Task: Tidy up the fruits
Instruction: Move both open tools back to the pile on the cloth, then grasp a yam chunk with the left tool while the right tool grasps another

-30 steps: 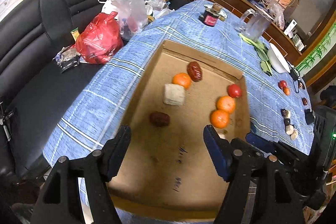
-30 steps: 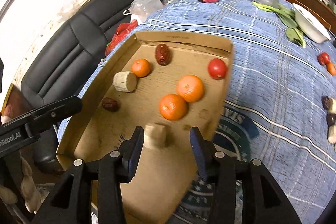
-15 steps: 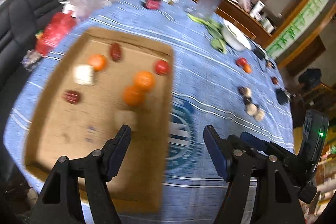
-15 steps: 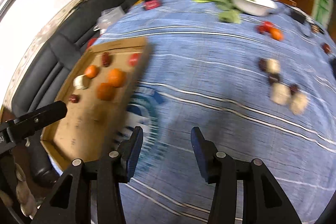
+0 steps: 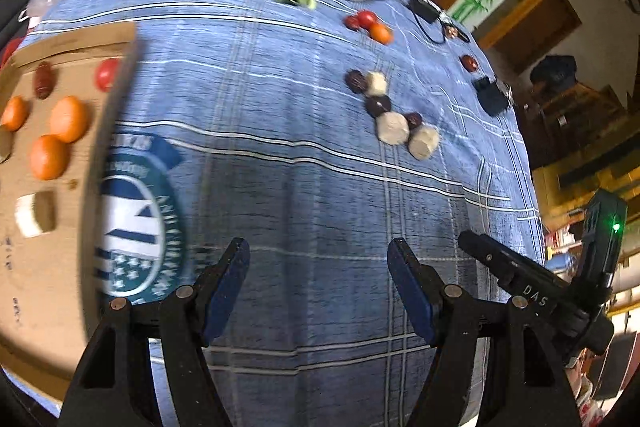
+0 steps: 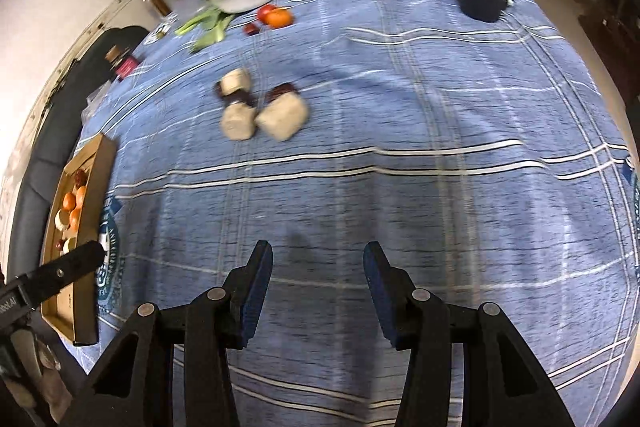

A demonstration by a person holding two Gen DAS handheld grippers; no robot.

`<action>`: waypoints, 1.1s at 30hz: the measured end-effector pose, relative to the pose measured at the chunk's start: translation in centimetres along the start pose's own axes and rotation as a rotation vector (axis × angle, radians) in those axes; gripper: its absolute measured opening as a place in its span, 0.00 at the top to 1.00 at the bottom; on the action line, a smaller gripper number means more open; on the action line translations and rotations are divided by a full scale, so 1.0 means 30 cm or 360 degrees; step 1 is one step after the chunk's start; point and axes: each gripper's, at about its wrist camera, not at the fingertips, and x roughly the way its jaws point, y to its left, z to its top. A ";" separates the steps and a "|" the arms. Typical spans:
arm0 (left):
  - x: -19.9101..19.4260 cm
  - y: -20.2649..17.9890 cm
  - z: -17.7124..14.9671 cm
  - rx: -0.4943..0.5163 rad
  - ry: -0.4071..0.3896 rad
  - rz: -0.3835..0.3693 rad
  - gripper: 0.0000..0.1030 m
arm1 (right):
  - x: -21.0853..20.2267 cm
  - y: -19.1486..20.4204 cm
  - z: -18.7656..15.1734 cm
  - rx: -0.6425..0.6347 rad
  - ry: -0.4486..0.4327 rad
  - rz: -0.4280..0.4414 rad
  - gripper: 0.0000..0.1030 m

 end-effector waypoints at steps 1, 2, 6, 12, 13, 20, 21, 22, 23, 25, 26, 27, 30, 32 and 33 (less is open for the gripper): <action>0.007 -0.008 0.002 0.0007 0.0002 0.0002 0.32 | -0.002 -0.005 0.012 -0.0010 -0.0007 0.0001 0.51; 0.014 -0.014 0.001 0.0013 0.0005 0.0001 0.32 | -0.003 -0.007 0.019 -0.0028 -0.0016 0.0002 0.51; 0.037 -0.022 0.011 0.0002 0.0016 0.0007 0.32 | 0.010 0.031 0.090 -0.0164 -0.0065 0.0015 0.51; 0.040 0.026 0.023 -0.0061 0.0015 0.0051 0.32 | 0.102 0.126 0.211 -0.0411 -0.0104 -0.0048 0.51; 0.038 0.037 0.025 -0.0071 0.0016 0.0054 0.32 | 0.129 0.137 0.224 -0.0441 -0.0088 -0.0053 0.51; 0.046 0.051 0.083 -0.0097 -0.0010 0.0038 0.32 | 0.222 0.148 0.244 -0.0467 -0.0002 -0.0018 0.63; 0.056 0.039 0.100 -0.0088 -0.0012 0.0027 0.32 | 0.216 0.140 0.242 -0.0442 0.0002 0.0001 0.64; 0.064 0.029 0.111 -0.0080 -0.0012 0.0022 0.32 | 0.208 0.132 0.237 -0.0420 0.0001 0.0006 0.64; 0.079 0.011 0.128 -0.0059 -0.0009 0.0014 0.32 | 0.200 0.125 0.233 -0.0403 -0.0002 0.0004 0.64; 0.109 -0.026 0.151 -0.0007 0.0000 0.0008 0.32 | 0.175 0.100 0.222 -0.0353 -0.0004 0.0011 0.64; 0.133 -0.054 0.165 0.0029 0.0012 0.0008 0.32 | 0.162 0.088 0.216 -0.0332 -0.0007 0.0013 0.64; 0.153 -0.076 0.177 0.0059 0.0018 0.0005 0.32 | 0.142 0.070 0.206 -0.0308 -0.0015 0.0011 0.64; 0.210 -0.140 0.211 0.0138 0.0034 -0.0002 0.32 | 0.110 0.030 0.184 -0.0254 -0.0016 0.0008 0.64; 0.247 -0.179 0.233 0.0196 0.0046 0.0004 0.32 | 0.098 0.007 0.166 -0.0227 -0.0011 0.0002 0.64; 0.267 -0.199 0.244 0.0228 0.0053 0.0007 0.32 | 0.097 0.000 0.159 -0.0219 -0.0007 -0.0003 0.64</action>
